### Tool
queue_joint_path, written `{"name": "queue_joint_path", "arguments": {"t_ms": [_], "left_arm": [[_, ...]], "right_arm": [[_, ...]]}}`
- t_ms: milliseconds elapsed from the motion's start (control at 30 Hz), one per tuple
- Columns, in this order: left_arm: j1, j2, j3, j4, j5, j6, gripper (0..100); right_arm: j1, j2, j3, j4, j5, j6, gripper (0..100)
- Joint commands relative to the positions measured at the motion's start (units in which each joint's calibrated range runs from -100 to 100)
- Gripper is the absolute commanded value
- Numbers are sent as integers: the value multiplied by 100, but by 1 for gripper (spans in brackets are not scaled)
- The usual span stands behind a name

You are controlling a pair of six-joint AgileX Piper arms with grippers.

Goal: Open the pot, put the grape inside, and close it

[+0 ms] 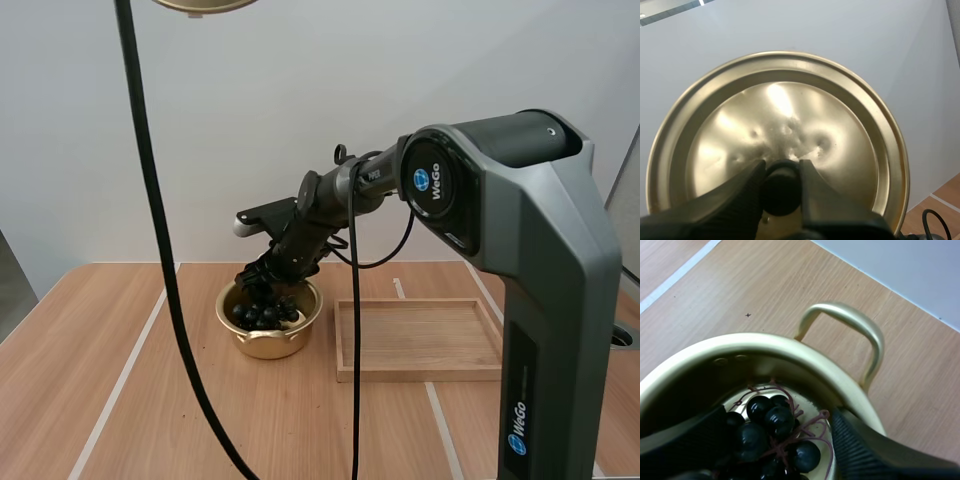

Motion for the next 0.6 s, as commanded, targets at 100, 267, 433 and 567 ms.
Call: {"name": "queue_joint_path", "arguments": {"t_ms": [100,267,433,567], "left_arm": [[6,17,-40,-79,-28,-57,0],[6,17,-40,-79,-28,-57,0],[6,17,-40,-79,-28,-57,0],[6,17,-40,-78,-44,-57,0]], "right_arm": [[6,-251,-128,-147,63,-53,100],[6,-560,-141,-147,193,-53,100],[6,-1072,-141,-147,366,-53,100],[-10,-1486,-141,-147,486,-53,100]]}}
